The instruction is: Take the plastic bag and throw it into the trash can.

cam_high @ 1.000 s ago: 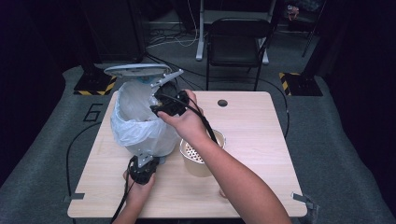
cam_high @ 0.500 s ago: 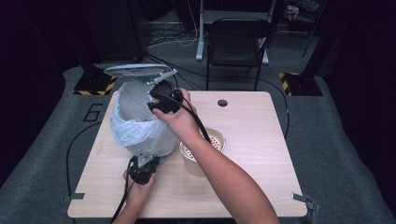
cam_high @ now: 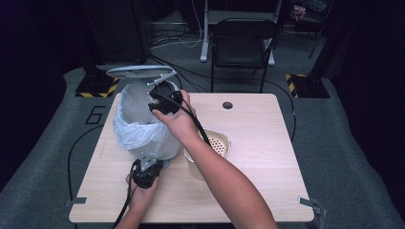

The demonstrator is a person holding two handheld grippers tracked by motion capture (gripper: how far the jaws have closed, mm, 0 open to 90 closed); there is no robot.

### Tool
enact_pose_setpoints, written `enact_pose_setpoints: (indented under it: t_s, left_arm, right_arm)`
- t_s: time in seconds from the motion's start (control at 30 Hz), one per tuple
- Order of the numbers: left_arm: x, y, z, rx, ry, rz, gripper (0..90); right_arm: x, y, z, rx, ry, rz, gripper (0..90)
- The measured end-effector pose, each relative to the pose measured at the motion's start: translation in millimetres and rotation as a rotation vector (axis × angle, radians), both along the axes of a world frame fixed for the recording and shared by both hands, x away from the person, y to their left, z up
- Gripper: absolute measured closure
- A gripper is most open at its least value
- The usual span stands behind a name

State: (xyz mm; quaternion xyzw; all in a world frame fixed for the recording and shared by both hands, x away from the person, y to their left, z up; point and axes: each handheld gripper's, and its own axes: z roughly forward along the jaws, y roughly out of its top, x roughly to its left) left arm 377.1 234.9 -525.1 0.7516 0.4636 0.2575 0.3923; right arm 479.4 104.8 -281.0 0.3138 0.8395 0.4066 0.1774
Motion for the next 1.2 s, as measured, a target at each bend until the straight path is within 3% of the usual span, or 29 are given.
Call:
enact_pose_setpoints:
  t_s: [0.07, 0.13, 0.33, 0.4, 0.47, 0.7, 0.9, 0.93, 1.07, 1.1, 1.2]
  left_arm:
    - [0.0, 0.0, 0.0, -0.001, 0.0, 0.001, 90.0]
    - [0.1, 0.0, -0.1, -0.004, 0.0, 0.001, 90.0]
    - [0.0, 0.1, 0.1, 0.001, 0.0, 0.0, 90.0]
    - [0.0, 0.1, 0.1, 0.001, 0.0, 0.0, 90.0]
    - [-0.1, -0.1, 0.0, 0.0, 0.0, 0.0, 90.0]
    - [0.0, -0.1, 0.0, 0.002, -0.003, 0.0, 90.0]
    - [-0.1, -0.2, 0.1, 0.003, -0.002, 0.001, 90.0]
    - [0.1, -0.8, -0.6, 0.001, -0.012, 0.006, 90.0]
    - [-0.1, -0.8, -0.5, 0.005, -0.012, 0.005, 90.0]
    - [-0.1, -0.7, -0.5, 0.003, -0.011, 0.005, 90.0]
    - [0.2, -0.6, -1.0, -0.003, -0.014, 0.008, 90.0]
  right_arm:
    - [0.9, 1.5, -1.0, 0.012, 0.021, -0.008, 59.0]
    - [1.2, 1.6, -1.6, 0.005, 0.006, -0.01, 51.1]
    - [-4.7, -6.0, 2.0, 0.021, -0.021, 0.001, 50.3]
    - [-7.4, -7.7, 3.3, 0.023, -0.003, -0.008, 50.3]
    - [-11.5, -17.2, 5.7, 0.011, -0.028, 0.008, 50.2]
    - [-26.8, -38.8, 10.5, 0.008, -0.033, 0.022, 47.9]
    - [-41.5, -63.5, 10.8, 0.012, -0.051, 0.024, 39.9]
    - [-43.9, -70.6, 9.9, 0.012, -0.072, 0.026, 36.2]
    - [-47.7, -80.9, 8.4, 0.017, -0.056, 0.025, 32.2]
    - [-51.9, -87.2, 6.8, 0.035, -0.061, 0.031, 31.3]
    - [-60.9, -96.7, 3.1, 0.019, -0.085, 0.03, 29.8]
